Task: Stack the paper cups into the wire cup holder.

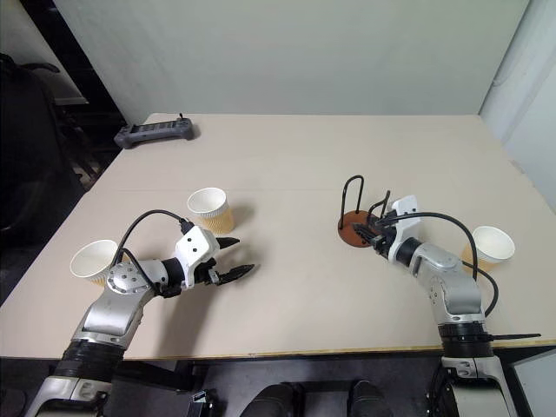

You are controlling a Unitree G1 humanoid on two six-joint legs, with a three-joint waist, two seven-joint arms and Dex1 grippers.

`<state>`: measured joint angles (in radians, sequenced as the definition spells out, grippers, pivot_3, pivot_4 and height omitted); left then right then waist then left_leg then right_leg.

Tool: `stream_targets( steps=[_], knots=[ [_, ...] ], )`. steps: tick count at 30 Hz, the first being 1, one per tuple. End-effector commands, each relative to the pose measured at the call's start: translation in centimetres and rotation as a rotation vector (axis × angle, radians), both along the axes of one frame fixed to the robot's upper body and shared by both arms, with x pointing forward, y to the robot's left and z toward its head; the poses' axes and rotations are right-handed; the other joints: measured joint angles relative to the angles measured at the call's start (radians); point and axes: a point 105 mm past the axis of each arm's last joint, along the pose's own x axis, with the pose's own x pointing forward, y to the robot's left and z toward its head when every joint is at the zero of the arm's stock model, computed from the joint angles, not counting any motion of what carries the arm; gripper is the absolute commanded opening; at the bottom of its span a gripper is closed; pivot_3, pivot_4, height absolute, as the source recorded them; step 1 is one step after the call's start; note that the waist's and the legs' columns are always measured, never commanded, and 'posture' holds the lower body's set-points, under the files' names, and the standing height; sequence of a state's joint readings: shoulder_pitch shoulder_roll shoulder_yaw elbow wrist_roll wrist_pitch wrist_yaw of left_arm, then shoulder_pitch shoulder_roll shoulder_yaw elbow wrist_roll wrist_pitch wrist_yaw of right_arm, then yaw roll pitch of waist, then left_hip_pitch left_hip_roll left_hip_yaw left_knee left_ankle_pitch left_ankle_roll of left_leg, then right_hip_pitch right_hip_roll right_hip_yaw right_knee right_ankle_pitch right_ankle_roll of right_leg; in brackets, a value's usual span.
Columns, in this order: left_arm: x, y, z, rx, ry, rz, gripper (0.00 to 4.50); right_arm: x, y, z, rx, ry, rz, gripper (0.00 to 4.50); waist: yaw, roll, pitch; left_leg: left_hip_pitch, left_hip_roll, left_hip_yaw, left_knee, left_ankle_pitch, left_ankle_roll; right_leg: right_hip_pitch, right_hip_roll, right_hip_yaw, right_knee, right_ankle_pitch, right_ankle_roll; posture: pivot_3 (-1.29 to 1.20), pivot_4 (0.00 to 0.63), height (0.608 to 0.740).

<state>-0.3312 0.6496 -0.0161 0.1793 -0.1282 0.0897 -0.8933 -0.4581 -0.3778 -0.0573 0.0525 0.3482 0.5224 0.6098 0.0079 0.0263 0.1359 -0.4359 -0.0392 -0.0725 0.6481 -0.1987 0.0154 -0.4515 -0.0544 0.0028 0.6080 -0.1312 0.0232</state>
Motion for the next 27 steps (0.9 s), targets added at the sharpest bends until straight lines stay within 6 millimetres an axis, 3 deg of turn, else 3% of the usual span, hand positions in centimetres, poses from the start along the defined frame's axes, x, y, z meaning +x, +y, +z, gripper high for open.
stream_targets(
  steps=[1, 3, 10, 16, 27],
  knots=[
    [0.3, 0.2, 1.1, 0.008, -0.04, -0.006, 3.77, 0.0, 0.1, 1.1, 0.002, -0.034, 0.005, 0.74, 0.0, 0.0, 0.0, 0.0, 0.0, 0.0, 0.0, 0.0, 0.0, 0.0, 0.0, 0.0, 0.0, 0.0, 0.0, 0.0, 0.15, 0.74],
    [0.3, 0.2, 1.1, 0.009, -0.041, -0.006, 3.77, 0.0, 0.2, 1.1, 0.003, -0.032, 0.006, 0.01, 0.0, 0.0, 0.0, 0.0, 0.0, 0.0, 0.0, 0.0, 0.0, 0.0, 0.0, 0.0, 0.0, 0.0, 0.0, 0.0, 0.15, 0.74],
    [0.3, 0.2, 1.2, 0.01, -0.043, -0.008, 3.77, -0.2, 0.4, 0.8, 0.001, -0.015, 0.023, 0.01, -0.001, -0.003, -0.002, 0.0, 0.0, 0.0, 0.0, 0.0, 0.0, 0.0, 0.0, 0.0, 0.0, 0.0, 0.0, 0.0, 0.15, 0.74],
    [0.3, -0.1, 1.3, 0.008, -0.043, -0.015, 3.77, -1.2, 1.9, 0.6, -0.012, 0.001, 0.13, 0.01, -0.001, -0.003, -0.002, 0.001, 0.0, 0.0, 0.0, 0.0, 0.0, 0.0, 0.0, 0.0, 0.0, 0.0, -0.001, 0.0, 0.15, 0.74],
    [0.4, -0.1, 1.2, 0.009, -0.037, -0.023, 3.77, -2.4, 6.0, 2.2, -0.214, -0.081, 0.476, 0.01, -0.005, -0.003, -0.002, 0.0, 0.0, 0.0, 0.0, 0.0, -0.001, -0.001, 0.0, 0.0, 0.0, 0.001, -0.001, 0.0, 0.15, 0.74]
  ],
)
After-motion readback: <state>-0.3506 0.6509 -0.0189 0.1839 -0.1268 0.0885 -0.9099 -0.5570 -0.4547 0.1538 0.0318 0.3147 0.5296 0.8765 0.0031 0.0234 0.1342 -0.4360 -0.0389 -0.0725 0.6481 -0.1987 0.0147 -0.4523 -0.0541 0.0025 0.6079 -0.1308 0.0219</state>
